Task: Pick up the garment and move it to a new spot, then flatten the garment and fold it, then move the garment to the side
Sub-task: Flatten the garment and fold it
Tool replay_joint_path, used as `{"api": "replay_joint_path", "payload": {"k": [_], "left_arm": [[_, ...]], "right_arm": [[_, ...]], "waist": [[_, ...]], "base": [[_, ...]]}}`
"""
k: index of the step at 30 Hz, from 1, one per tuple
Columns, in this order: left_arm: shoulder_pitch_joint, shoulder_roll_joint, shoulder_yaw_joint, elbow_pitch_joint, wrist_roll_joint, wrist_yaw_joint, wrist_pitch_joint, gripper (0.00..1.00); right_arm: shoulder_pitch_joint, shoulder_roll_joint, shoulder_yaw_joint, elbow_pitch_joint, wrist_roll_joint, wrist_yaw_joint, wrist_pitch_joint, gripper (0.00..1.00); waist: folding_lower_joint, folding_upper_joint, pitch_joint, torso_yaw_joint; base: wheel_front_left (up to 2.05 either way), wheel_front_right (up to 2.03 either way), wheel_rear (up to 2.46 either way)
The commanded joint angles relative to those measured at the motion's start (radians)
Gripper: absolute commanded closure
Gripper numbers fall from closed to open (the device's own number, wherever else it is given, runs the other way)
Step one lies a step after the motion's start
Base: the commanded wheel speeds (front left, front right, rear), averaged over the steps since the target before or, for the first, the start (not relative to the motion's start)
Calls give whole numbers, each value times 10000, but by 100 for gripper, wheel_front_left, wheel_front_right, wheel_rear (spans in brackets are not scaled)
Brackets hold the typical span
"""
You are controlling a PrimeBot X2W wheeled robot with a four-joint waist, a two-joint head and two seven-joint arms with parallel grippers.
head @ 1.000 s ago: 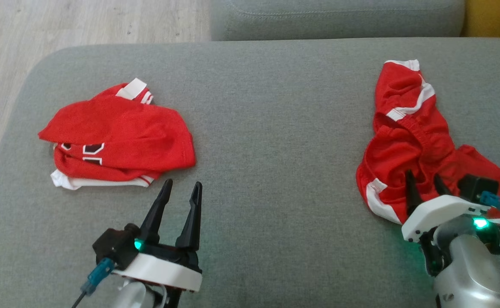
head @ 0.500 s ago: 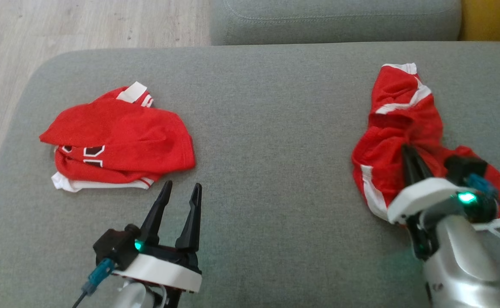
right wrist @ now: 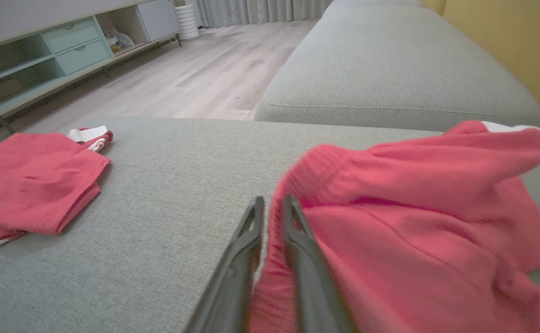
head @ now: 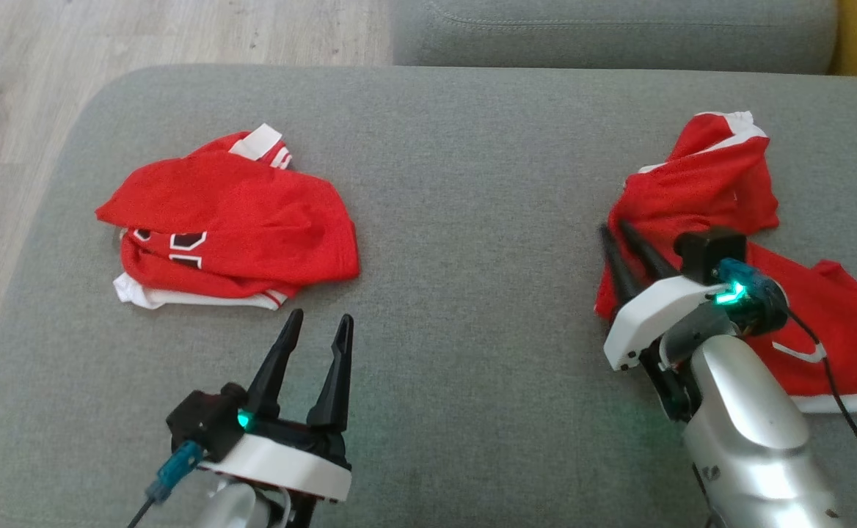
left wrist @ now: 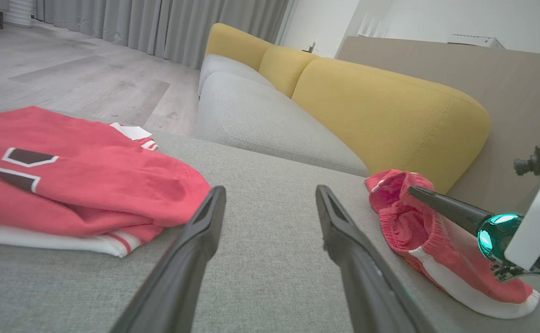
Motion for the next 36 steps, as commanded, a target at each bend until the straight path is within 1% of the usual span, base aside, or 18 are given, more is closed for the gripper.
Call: {"api": "replay_joint_path", "payload": {"k": [1, 4, 7, 13, 17, 19, 24, 28, 30, 31, 36], "left_arm": [[-522, 83, 297, -277, -62, -58, -95, 0], [-484, 105, 372, -287, -70, -58, -95, 0], [-387, 130, 482, -280, -47, -58, -95, 0], [-290, 112, 587, -354, 35, -58, -95, 0], [-206, 114, 573, -424, 69, -58, -95, 0], [-175, 124, 566, -442, 83, -58, -95, 0], [-220, 137, 481, -468, 98, -58, -95, 0], [-276, 162, 408, -476, 90, -58, -95, 0], [-294, 168, 374, -483, 85, -58, -95, 0], [-314, 176, 341, -484, 87, -58, -95, 0], [-595, 255, 58, -484, 62, -58, -95, 0]], "right_arm": [[-319, -16, 208, -280, 89, -7, -196, 0], [-257, -16, 99, -342, 162, -7, -458, 0], [-14, -16, -232, -554, 264, -7, -928, 0], [905, -16, -989, -1540, 436, -7, -1726, 0], [1864, -16, -1778, -2401, 462, -7, -2001, 0], [2437, -16, -2000, -2676, 564, -7, -2059, 0], [3340, -16, -1982, -2894, 601, -7, -2098, 0], [3358, -16, -1896, -2982, 672, -7, -2099, 0], [3217, -16, -1991, -2980, 525, -7, -2050, 0], [3099, -16, -2122, -2958, 410, -7, -1995, 0], [1742, -16, -3394, -2307, -900, -7, -760, 0]], "waist": [[0, 0, 3, 36], [0, 0, -10, -10], [0, 0, -86, -159], [0, 0, -288, -612], [0, 0, -435, -939], [0, 0, -466, -1093], [0, 0, -410, -1370], [0, 0, -293, -1495], [0, 0, -204, -1536], [0, 0, -144, -1541], [0, 0, 296, -1299]], "base": [[0, 0, 0], [0, 0, 0], [0, 0, 0], [0, 0, 0], [0, 0, 0], [0, 0, 0], [0, 0, 0], [0, 0, 0], [0, 0, 0], [0, 0, 0], [0, 0, 0]]}}
